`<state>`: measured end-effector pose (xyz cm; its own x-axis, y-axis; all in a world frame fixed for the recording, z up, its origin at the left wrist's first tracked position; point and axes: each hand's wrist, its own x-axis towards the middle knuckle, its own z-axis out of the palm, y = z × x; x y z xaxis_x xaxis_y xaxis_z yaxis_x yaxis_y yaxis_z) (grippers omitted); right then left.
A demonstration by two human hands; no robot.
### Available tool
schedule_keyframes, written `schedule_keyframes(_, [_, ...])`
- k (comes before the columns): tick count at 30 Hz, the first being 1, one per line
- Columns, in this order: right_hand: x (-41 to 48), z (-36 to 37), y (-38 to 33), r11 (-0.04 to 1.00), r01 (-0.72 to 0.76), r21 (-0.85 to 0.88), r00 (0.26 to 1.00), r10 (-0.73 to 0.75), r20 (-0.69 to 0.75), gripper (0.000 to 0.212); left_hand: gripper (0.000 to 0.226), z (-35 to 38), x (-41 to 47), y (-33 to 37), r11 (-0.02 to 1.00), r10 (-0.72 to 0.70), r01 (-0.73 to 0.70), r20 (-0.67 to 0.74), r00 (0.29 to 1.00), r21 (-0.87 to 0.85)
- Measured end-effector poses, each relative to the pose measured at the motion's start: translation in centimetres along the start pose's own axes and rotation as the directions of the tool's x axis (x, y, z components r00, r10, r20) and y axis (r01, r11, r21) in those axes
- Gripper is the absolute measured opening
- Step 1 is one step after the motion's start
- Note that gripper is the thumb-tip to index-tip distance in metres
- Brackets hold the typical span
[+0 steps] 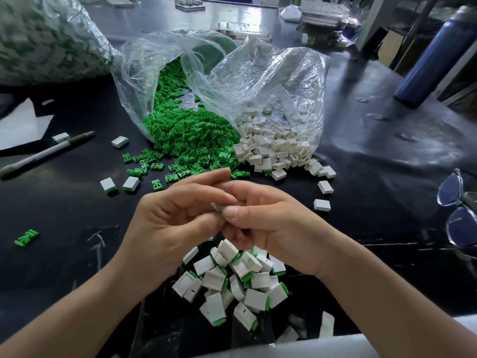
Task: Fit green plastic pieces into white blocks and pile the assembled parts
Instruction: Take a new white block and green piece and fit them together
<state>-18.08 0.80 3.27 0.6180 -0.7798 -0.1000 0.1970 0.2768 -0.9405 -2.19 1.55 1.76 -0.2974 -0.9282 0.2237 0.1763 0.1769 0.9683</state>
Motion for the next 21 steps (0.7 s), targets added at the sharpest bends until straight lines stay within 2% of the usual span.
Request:
schedule_keyframes(2, [-0.01,-0.18,-0.09,1.0,0.007,-0.013,1.0,-0.007,-0.006,0.026,0.019,-0.15,-0.09,-0.16,0.999,0.014,-0.014,-0.01,1.0,0.035])
schedule_keyframes(4, [-0.03,-0.28,-0.12,0.997,0.0,-0.077,1.0,-0.001,-0.009,0.022,0.012,-0.28,-0.01,-0.15,0.998,0.027,-0.026,-0.003,1.0,0.061])
schedule_keyframes(8, [-0.3,-0.44,-0.37,0.978,-0.032,-0.205,0.999,0.031,-0.01,0.012,0.036,-0.71,0.1,0.06,0.999,-0.039,0.04,0.051,0.998,-0.03])
schedule_keyframes(12, [-0.56,-0.7,-0.56,0.968,-0.074,-0.238,0.997,0.08,0.017,0.013,0.035,-0.85,0.1,0.18,0.992,-0.097,0.106,0.13,0.987,-0.064])
schedule_keyframes(17, [-0.64,-0.46,-0.46,0.964,-0.078,-0.254,0.995,0.093,0.046,0.014,0.037,-0.55,0.2,0.42,0.991,-0.099,0.083,0.162,0.982,0.1])
schedule_keyframes(21, [-0.7,-0.45,-0.66,0.967,-0.069,-0.244,0.995,0.085,0.059,0.015,0.03,-0.78,0.37,0.16,0.988,-0.101,0.08,0.16,0.982,0.133])
